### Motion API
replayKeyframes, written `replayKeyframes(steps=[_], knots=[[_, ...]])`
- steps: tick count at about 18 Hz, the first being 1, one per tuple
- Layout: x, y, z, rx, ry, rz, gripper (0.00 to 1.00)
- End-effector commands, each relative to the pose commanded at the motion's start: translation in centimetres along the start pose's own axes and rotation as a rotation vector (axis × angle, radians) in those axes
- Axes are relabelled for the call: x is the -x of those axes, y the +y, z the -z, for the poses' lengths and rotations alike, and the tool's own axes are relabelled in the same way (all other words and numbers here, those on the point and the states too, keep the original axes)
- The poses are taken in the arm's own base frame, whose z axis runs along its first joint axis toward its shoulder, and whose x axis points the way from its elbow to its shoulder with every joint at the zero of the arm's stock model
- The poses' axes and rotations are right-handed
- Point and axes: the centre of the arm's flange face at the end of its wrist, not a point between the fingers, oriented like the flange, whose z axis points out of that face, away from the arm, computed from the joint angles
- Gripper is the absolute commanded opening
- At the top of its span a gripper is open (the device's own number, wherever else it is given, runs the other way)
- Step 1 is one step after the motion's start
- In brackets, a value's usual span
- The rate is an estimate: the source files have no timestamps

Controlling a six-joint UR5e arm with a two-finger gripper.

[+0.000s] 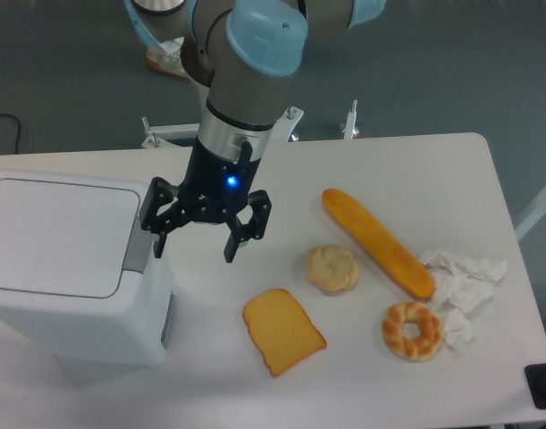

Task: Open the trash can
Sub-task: 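Lower the gripper onto the lid edge and push it open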

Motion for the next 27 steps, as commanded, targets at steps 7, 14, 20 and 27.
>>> replayKeyframes(steps=[7, 14, 20, 27], knots=[[-0.4, 0.2, -0.3, 0.006, 0.003, -0.005, 1.0], [-0.6, 0.6, -1.0, 0.019, 0.004, -0.01, 1.0], [-0.5, 0.9, -1.4, 0.025, 0.005, -0.009, 1.0], [-0.4, 1.2, -1.7, 0.032, 0.004, -0.014, 1.0]])
